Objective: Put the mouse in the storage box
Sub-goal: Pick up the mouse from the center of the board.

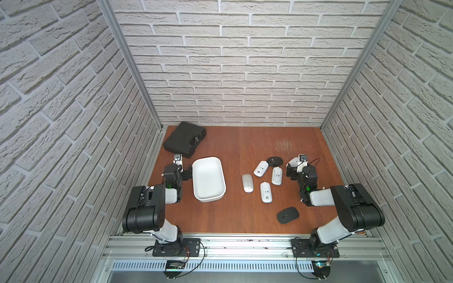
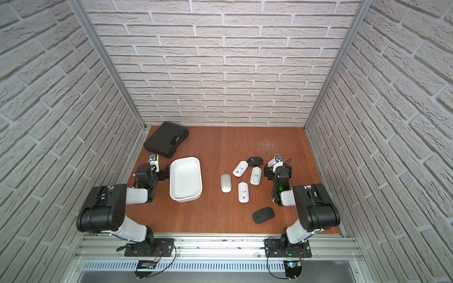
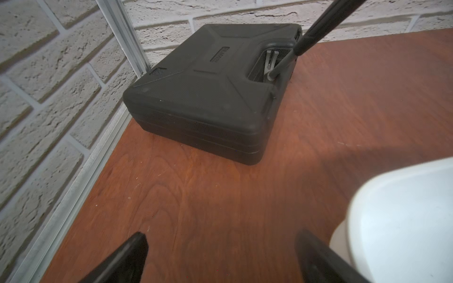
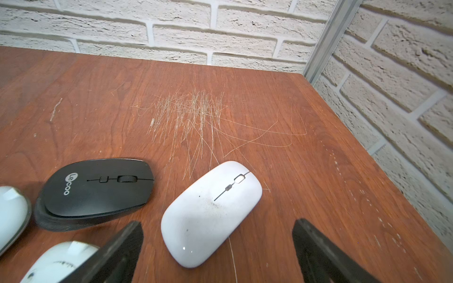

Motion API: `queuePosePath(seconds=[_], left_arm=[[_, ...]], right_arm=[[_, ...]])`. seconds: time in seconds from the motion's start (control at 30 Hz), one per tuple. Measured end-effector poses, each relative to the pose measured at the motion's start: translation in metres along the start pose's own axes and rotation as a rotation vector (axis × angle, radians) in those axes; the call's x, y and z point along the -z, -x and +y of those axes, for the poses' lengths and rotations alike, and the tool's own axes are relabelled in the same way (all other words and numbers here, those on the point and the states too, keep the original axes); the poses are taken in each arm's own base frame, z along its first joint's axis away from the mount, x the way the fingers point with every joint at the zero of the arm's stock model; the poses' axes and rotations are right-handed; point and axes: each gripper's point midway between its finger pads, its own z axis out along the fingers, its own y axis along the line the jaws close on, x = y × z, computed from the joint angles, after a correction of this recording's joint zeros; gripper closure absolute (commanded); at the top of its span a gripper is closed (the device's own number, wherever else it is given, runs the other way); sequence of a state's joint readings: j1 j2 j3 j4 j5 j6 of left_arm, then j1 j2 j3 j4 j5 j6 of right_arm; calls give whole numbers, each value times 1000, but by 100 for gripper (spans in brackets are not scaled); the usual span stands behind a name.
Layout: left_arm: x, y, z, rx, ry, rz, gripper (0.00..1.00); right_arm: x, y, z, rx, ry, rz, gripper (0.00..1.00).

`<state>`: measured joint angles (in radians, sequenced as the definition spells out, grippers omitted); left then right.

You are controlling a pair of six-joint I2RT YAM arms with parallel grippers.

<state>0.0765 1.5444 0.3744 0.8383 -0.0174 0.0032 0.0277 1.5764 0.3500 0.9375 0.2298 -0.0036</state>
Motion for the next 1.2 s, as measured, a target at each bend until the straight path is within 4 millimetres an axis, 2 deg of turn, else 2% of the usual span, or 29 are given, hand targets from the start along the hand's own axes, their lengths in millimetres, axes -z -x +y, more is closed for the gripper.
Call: queuePosePath(seconds=[0.63, 0.8, 0.87, 0.93, 1.0, 1.07, 1.13, 1.2], left_arm=[[0, 0, 1, 6, 1, 0, 2], [5, 5, 7, -10, 111, 0, 2], [14, 18, 0, -49, 132, -20, 2], [26, 39, -9, -78, 125, -58, 2], [41, 74, -16, -67, 111, -126, 2], [55, 105, -12, 1, 115, -186, 2], [70, 133, -5, 101, 120, -229, 2], [81, 154, -1, 190, 95, -246, 2]], right_arm=[[0, 0, 0, 0, 0, 0, 1], [0, 0, 0, 0, 0, 0, 1], [0, 0, 0, 0, 1, 0, 1], [0, 0, 0, 0, 1, 0, 1], [3, 2, 1, 3, 2, 2, 1], [10, 11, 2, 14, 10, 7, 1], [21, 40, 1, 1, 15, -24, 1], [37, 86, -7, -96, -6, -104, 1]])
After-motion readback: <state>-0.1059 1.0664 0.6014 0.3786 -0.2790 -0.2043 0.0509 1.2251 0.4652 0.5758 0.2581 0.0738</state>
